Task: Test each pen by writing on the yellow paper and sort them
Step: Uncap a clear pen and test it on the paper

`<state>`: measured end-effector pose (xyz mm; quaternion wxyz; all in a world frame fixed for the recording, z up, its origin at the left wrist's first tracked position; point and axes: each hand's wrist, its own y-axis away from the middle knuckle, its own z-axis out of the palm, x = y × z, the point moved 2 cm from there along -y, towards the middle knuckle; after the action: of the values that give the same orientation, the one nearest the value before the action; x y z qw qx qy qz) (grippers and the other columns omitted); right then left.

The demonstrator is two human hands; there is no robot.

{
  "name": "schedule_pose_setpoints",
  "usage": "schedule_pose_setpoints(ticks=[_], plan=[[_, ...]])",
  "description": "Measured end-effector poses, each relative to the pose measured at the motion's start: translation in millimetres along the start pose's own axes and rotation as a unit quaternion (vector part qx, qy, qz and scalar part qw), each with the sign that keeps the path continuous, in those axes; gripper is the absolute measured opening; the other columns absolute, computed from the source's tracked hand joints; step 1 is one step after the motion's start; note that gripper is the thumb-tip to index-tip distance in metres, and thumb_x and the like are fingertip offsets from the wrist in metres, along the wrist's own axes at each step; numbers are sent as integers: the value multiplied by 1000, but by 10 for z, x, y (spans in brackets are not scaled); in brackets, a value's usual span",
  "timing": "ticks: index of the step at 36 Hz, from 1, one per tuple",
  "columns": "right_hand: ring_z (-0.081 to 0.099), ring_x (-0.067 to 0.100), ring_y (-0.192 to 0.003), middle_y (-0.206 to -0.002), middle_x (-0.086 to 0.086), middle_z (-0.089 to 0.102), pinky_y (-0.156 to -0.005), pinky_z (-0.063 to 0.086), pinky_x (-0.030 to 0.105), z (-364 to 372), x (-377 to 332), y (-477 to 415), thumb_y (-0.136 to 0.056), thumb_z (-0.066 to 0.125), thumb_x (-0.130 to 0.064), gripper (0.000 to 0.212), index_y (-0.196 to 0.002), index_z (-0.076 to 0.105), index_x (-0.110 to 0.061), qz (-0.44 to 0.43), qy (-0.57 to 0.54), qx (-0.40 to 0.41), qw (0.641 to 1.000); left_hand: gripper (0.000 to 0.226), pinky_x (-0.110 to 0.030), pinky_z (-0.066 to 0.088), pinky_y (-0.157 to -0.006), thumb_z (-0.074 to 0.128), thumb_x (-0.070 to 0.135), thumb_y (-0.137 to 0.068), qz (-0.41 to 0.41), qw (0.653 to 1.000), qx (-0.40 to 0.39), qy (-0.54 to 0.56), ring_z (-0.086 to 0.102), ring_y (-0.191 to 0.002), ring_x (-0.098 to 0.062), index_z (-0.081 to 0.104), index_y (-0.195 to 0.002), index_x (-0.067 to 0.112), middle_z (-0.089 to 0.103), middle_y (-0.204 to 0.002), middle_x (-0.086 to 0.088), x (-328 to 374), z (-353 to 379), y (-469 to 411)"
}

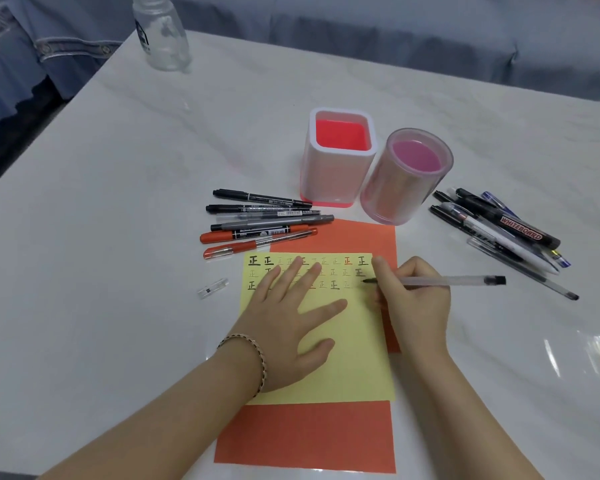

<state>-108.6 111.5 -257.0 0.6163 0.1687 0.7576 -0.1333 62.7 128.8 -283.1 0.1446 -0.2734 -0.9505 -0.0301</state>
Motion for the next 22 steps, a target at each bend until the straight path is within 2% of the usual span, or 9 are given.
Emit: schedule_pose_setpoints(ticks=[4,7,9,18,22], plan=[[41,6,-41,-37,-5,47,-45,34,15,103,17,-30,-81,64,-11,40,-51,39,-8,-13,41,6,999,47,-45,10,-107,38,53,-82,2,1000,5,7,21,-137,-30,43,-128,45,34,-147,-10,-4,8,0],[43,17,-50,-52,23,49,-48,33,23,185,32,-26,-80,61,-6,35,-54,38,0,-22,56,13,998,47,-45,11,-107,39,52,-82,5,1000,7,11,21,-137,-30,44,-128,44,34,-147,-10,-9,18,-5],[43,22,-53,-58,30,49,-50,32,26,215,40,-15,-79,61,-5,34,-55,38,2,-29,68,16,997,47,-46,11,-107,39,52,-82,8,1000,9,13,20,-137,-30,44,-128,44,34,-147,-10,-8,22,-6],[42,22,-53,-59,32,47,-49,30,26,225,56,-29,-77,59,-2,32,-55,36,2,-30,84,19,996,47,-46,12,-107,39,51,-81,6,1000,14,13,25,-137,-32,47,-127,43,35,-146,-11,-5,6,-3],[39,17,-51,-55,27,44,-48,29,22,226,57,-28,-77,60,-2,34,-54,36,1,-39,93,18,995,47,-46,13,-107,39,50,-81,7,1000,14,18,25,-137,-33,48,-127,42,35,-146,-11,-6,1,-1]])
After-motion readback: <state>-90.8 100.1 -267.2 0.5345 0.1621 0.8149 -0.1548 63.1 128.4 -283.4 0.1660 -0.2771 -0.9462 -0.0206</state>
